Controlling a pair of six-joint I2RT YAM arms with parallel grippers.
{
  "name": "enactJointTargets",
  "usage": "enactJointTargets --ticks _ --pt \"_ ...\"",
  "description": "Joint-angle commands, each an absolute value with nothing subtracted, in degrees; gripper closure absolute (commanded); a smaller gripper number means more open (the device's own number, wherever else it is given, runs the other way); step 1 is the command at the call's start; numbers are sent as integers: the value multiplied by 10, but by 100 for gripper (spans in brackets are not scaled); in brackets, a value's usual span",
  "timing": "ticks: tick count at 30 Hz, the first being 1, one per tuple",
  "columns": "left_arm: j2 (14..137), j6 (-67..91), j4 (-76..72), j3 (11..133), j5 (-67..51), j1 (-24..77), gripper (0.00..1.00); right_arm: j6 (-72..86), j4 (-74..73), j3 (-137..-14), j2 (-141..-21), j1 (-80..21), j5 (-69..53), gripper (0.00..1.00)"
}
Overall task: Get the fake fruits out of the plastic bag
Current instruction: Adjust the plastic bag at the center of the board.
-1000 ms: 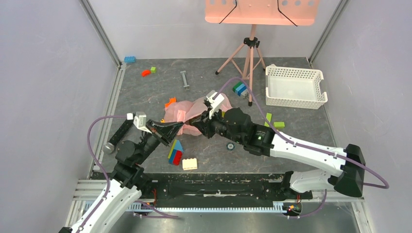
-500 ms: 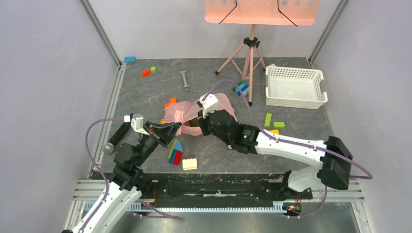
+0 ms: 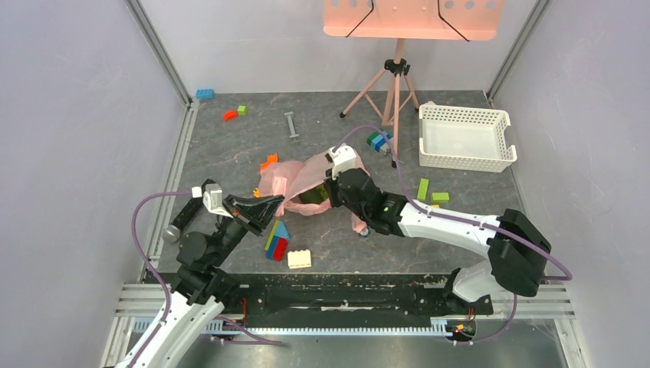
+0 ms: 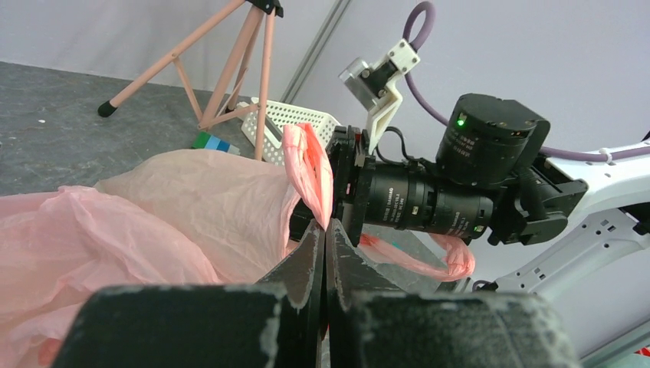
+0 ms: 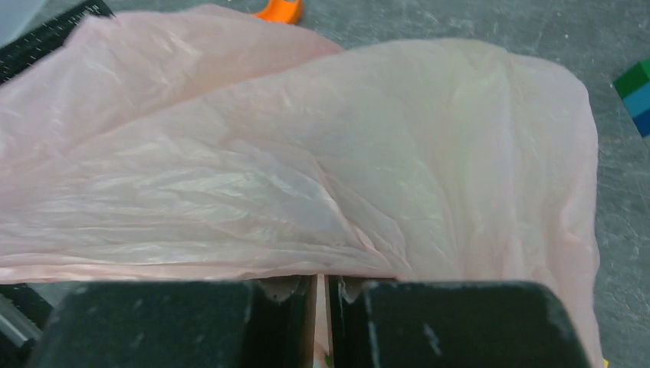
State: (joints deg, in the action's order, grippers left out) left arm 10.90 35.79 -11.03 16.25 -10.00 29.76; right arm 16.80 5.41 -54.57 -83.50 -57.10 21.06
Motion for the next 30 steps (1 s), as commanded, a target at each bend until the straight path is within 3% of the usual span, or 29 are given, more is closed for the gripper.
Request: enactJointTargets --ticks 1,10,22,28,30 --pt "97 374 -113 151 -100 299 98 169 90 -517 -836 -568 214 92" --pt "82 368 -85 156 -92 299 98 180 130 -417 -805 -568 179 90" --pt "86 370 -55 163 -115 299 97 175 229 -326 -755 -569 122 80" --pt "86 340 46 234 -100 299 53 180 249 -333 -761 -568 118 79" --pt "89 325 86 270 -83 299 42 185 254 -335 -763 -568 118 79"
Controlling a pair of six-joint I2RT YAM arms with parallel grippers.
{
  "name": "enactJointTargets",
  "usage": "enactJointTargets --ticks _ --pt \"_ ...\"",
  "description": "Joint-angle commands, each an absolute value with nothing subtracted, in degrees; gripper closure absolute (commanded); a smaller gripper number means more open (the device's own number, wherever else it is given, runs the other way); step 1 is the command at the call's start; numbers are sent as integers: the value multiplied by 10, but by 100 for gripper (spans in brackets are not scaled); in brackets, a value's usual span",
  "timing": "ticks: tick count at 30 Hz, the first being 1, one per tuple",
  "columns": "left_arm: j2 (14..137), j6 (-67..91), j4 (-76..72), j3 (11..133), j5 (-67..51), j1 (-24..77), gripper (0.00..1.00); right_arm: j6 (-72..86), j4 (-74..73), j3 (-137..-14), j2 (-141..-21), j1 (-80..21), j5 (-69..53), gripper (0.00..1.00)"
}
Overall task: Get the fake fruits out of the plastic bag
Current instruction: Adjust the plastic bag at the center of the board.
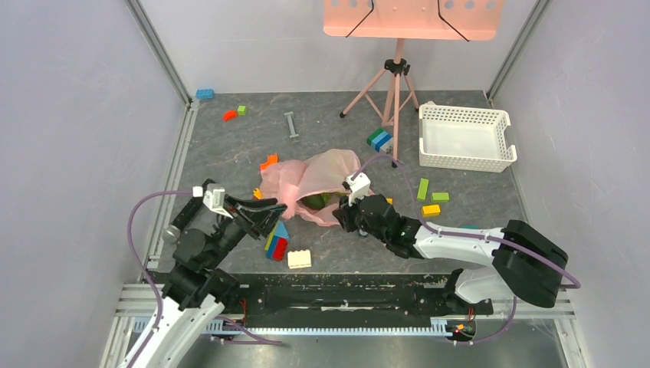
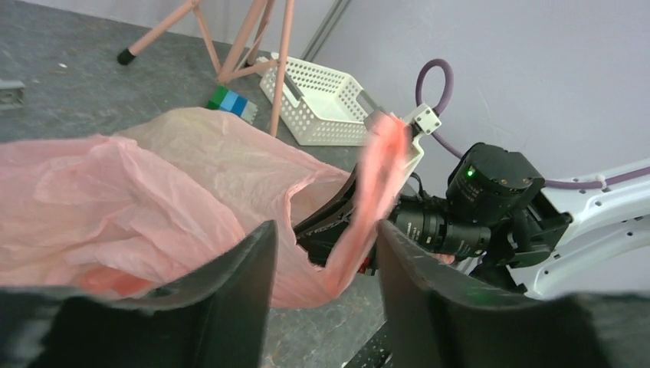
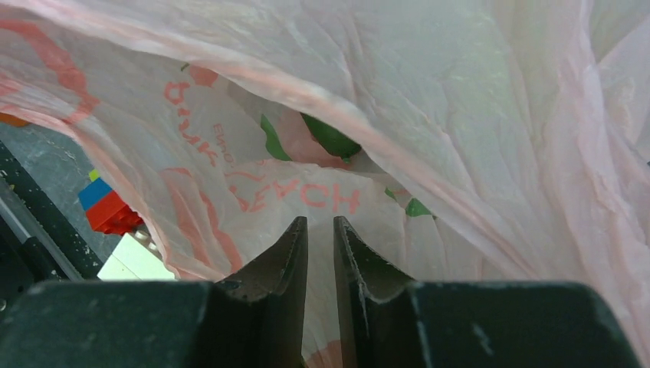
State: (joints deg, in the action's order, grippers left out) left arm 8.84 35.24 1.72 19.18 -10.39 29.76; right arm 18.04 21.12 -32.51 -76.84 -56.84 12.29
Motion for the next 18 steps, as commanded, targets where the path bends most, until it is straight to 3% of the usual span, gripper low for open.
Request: enactJointTargets --ticks 1,5,9,11,15,16,18 --pt "93 319 108 288 -73 299 35 188 256 -336 -764 -568 118 79" --pt "128 292 162 368 -59 299 23 195 256 -344 -765 -568 124 78" --pt "200 268 198 462 -73 299 30 208 256 -346 -759 -561 127 79" --pt "245 253 211 508 -104 299 42 213 257 -347 -756 -558 125 81" --pt "325 266 212 556 -181 299 87 231 261 -344 -754 -549 116 89" --pt "338 275 206 559 -196 299 94 238 265 -342 -755 -547 111 91" --pt "354 287 200 559 -205 303 98 256 273 -335 -755 -542 105 95"
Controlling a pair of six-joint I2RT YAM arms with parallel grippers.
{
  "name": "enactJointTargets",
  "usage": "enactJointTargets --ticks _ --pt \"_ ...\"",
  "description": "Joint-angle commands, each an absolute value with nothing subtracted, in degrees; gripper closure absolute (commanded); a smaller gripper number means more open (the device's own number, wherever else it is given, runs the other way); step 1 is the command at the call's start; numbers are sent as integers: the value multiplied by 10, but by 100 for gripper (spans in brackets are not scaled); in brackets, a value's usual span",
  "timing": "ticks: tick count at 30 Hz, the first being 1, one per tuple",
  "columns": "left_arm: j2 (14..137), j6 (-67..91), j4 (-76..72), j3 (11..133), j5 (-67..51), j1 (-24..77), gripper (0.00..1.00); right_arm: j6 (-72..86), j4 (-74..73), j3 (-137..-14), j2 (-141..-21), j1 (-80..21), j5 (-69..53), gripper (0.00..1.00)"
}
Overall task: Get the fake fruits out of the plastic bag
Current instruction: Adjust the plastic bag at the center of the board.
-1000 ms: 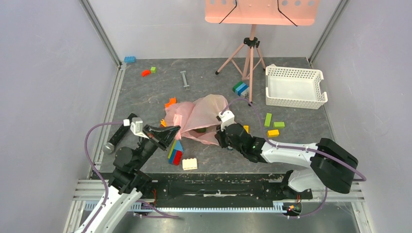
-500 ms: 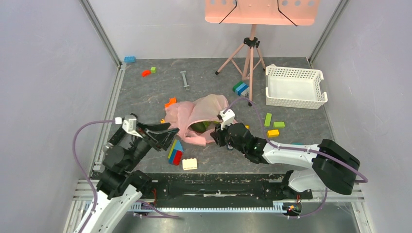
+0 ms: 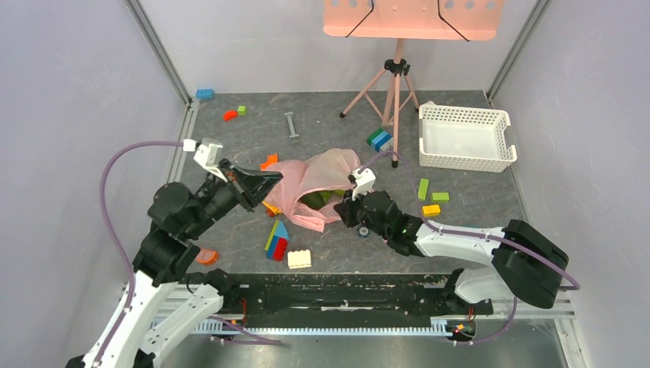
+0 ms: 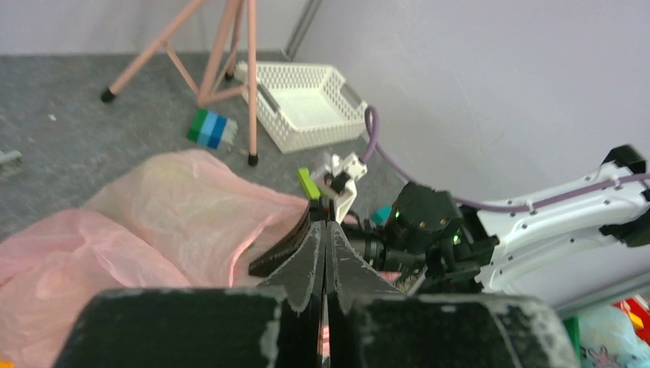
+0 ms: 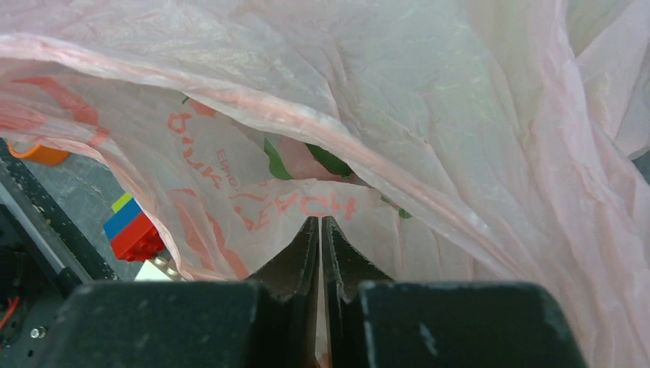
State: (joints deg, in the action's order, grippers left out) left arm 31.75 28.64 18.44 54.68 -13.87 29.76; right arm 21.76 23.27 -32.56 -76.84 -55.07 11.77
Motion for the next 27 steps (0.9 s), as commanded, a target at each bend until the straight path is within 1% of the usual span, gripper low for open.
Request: enactJointTargets --ticks 1,3,6,8,13,17,21,25,27 --pt "359 289 195 558 -202 310 98 264 278 -333 -755 -540 103 97" --pt "368 291 189 562 -176 329 98 277 284 -333 -760 -537 96 100" --pt "400 285 200 583 -128 378 98 286 284 -340 -769 -536 85 100" --pt "433 275 216 600 -77 434 98 292 286 -341 -772 -535 83 100" --pt "533 254 239 633 100 627 98 298 287 -344 -774 -535 80 100" --pt "617 266 259 668 243 730 98 301 287 -340 -772 -535 80 100" --pt "680 313 275 688 384 792 98 306 294 -329 -765 -533 83 100" --pt "720 368 278 681 478 827 98 311 298 -325 -768 -530 80 100" --pt "718 403 286 664 518 838 98 312 298 -323 -767 -527 78 100"
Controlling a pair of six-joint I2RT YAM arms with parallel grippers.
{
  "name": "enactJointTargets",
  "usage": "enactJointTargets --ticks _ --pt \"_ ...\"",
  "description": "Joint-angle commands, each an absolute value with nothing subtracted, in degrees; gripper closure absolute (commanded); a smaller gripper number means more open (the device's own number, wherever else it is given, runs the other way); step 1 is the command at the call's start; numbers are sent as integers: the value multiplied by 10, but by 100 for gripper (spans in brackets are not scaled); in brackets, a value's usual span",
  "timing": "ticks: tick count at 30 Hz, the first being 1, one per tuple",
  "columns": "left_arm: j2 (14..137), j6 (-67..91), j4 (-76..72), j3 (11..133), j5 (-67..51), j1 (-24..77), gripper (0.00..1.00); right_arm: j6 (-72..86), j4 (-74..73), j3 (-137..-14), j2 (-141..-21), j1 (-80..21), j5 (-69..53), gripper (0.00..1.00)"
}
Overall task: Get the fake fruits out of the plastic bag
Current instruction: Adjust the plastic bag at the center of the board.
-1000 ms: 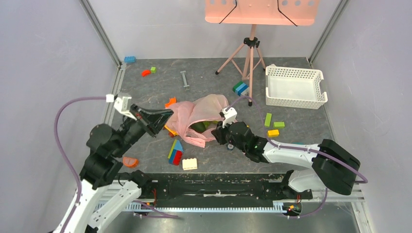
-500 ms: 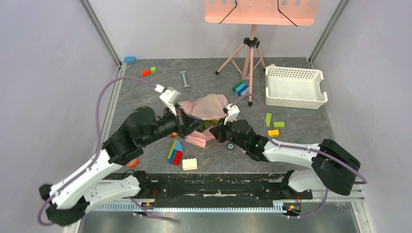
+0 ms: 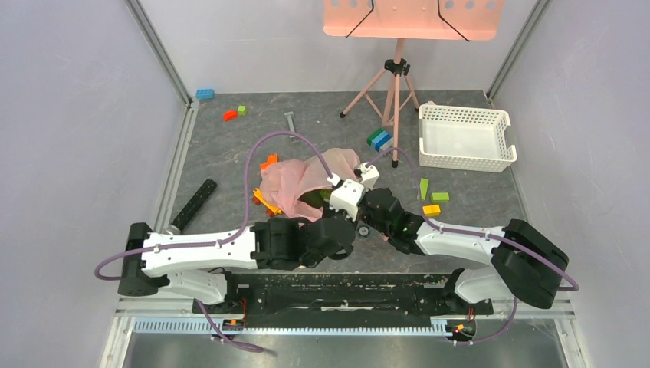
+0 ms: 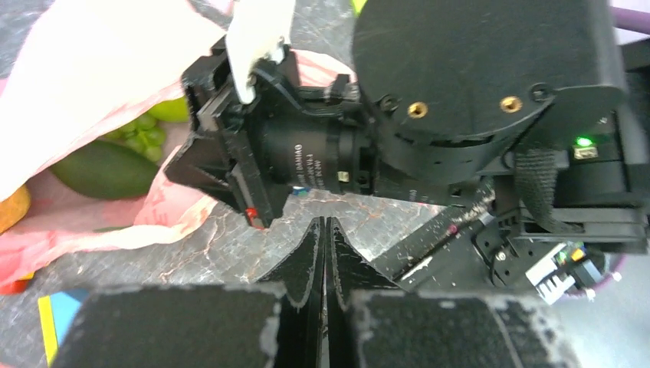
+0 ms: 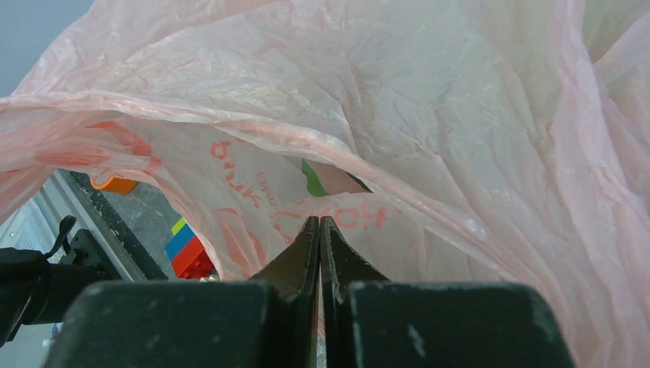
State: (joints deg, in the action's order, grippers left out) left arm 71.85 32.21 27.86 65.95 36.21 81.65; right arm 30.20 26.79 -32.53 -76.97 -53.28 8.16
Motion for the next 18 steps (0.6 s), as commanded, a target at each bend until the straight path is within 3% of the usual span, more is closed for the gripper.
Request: enactJointTargets --ticks 1,7,18 --pt "711 417 285 654 526 839 98 312 298 -322 -766 -528 78 100" --pt "662 420 272 603 572 830 98 313 303 -316 -767 -525 78 100" --pt "648 352 181 543 482 706 98 318 309 -318 -770 -524 74 100"
